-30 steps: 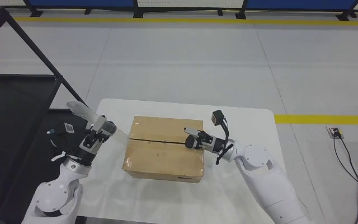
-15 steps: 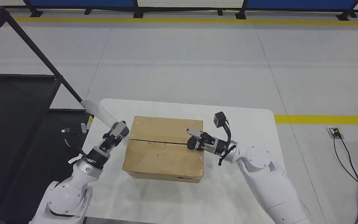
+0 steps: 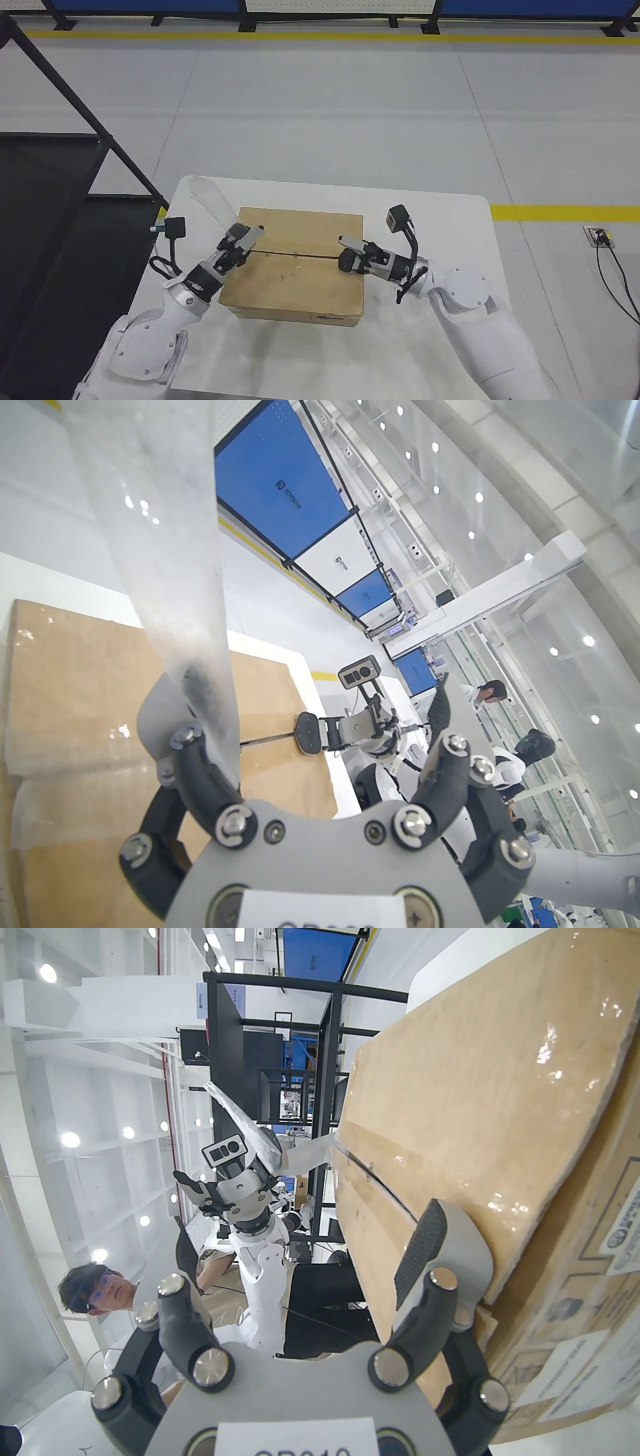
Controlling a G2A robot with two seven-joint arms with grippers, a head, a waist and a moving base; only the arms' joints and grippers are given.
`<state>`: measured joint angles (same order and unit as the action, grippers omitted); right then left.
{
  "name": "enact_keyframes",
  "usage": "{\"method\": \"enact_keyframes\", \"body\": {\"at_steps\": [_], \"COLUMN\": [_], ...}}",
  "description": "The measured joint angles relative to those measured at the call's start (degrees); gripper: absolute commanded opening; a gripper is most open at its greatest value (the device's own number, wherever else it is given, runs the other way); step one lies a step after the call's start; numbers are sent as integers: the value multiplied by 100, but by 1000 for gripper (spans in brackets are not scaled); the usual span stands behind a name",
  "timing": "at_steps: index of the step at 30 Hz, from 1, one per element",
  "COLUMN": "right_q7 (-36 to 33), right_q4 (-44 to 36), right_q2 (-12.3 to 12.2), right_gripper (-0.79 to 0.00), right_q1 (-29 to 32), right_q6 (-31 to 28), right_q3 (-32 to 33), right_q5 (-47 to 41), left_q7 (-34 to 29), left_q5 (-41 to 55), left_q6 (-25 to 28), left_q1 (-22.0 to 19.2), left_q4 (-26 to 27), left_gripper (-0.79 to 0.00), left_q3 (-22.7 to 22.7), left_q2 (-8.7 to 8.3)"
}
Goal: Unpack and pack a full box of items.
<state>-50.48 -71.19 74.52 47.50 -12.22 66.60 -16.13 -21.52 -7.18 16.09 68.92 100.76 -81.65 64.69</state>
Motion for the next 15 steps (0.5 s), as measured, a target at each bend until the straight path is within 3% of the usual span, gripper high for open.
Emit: {"method": "enact_keyframes", "body": {"at_steps": [15], "right_q7": [-8], "right_q4": [-353], "right_q2": [-102], "right_gripper": [0], "right_q1": [446], "right_q6": [-303], "right_q3": [267], "right_q5": [-108], "left_q7": [54], "left_q5": [-748], "left_q6": [-60], "left_q1": [-196], "left_q4": [-89], "left_gripper": [0], "left_q3": [489], "left_q2": [56]}}
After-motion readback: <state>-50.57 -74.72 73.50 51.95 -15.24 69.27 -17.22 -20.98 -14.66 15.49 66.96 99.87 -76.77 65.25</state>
